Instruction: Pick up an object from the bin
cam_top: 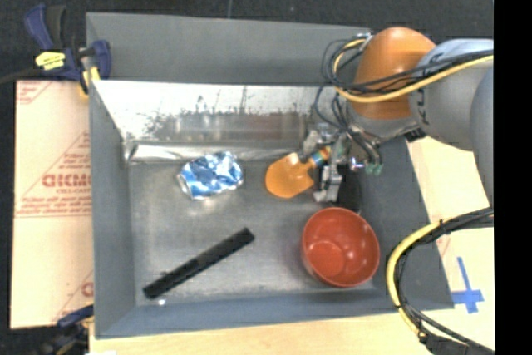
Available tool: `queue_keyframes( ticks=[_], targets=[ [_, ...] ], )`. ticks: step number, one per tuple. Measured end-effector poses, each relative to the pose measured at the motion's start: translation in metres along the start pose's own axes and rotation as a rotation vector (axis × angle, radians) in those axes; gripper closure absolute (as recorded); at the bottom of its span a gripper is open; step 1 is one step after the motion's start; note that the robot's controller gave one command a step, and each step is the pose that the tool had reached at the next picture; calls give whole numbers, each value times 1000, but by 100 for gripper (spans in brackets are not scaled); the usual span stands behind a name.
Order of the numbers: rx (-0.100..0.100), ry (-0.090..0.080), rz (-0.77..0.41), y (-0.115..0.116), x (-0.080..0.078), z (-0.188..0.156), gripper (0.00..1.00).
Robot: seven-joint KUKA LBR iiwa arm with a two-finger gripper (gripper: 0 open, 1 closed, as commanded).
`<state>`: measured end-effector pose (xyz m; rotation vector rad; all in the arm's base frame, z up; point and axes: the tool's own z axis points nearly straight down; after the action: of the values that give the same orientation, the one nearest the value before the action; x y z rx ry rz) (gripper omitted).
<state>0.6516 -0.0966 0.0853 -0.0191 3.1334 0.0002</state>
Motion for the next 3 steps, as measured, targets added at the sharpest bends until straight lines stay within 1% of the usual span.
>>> queue_keyframes(
  ticks=[1,2,3],
  targets=[
    [1,-4,216,-5,7,7,0],
    [2,-7,19,-2,4,10,0],
    [3,-7,133,-7,3,15,100]
  ],
)
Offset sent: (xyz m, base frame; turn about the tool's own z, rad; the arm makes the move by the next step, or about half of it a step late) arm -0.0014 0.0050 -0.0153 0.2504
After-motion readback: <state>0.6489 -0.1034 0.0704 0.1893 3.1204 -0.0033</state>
